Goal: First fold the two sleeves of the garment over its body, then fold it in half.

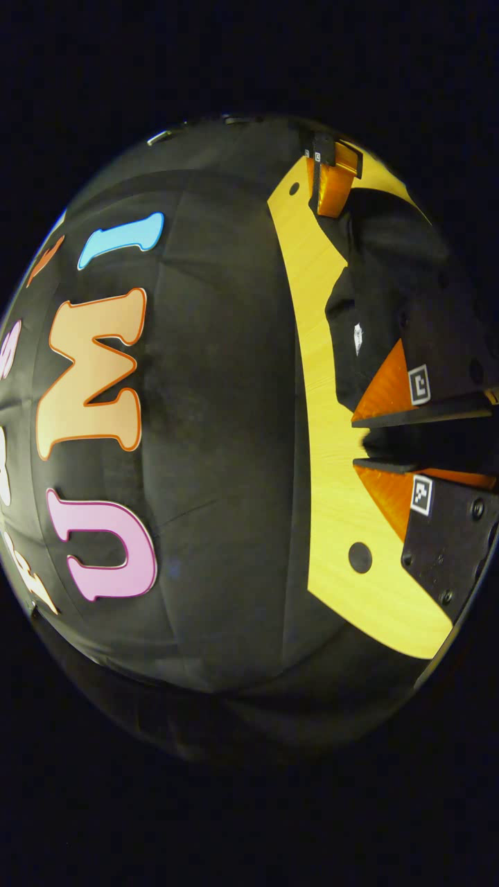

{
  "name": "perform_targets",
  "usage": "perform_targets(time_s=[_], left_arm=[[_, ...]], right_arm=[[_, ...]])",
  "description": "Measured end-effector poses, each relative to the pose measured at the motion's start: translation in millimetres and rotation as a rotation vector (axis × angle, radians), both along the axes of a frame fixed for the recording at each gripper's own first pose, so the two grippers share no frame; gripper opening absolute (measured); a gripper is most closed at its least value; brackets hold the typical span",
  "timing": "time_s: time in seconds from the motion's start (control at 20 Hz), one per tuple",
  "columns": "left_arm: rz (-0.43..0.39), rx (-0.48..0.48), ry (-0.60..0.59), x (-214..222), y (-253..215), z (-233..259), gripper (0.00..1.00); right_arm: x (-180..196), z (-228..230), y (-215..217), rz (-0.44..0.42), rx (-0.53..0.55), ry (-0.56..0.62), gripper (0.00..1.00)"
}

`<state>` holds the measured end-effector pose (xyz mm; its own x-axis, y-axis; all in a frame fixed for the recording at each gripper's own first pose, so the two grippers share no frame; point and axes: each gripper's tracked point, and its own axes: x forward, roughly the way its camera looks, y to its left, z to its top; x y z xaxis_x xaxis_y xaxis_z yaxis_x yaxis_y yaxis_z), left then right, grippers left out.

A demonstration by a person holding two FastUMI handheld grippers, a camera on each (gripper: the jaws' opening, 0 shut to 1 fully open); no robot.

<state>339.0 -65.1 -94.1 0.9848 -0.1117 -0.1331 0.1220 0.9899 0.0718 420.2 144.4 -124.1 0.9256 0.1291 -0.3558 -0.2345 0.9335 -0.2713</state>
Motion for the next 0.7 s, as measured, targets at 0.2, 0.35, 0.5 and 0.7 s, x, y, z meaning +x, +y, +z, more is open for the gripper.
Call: perform_targets(time_s=[0.2,0.35,0.5,0.7], left_arm=[[0.001,-0.015,-0.007,-23.2,-2.3,19.7,0.49],[0.024,-0.01,-0.044,-50.5,1.3,45.0,0.75],[0.054,-0.029,-0.099,-92.3,3.8,75.1,0.76],[0.089,-0.071,-0.224,-159.1,1.0,119.3,0.76]], right_arm=[[-20.6,19.6,8.2,0.035,0.016,-0.02,0.47],[-46.3,51.6,11.3,0.062,0.023,-0.069,0.74],[-88.2,89.4,12.0,0.098,0.055,-0.121,0.82],[-161.2,135.8,10.6,0.181,0.107,-0.205,0.92]])
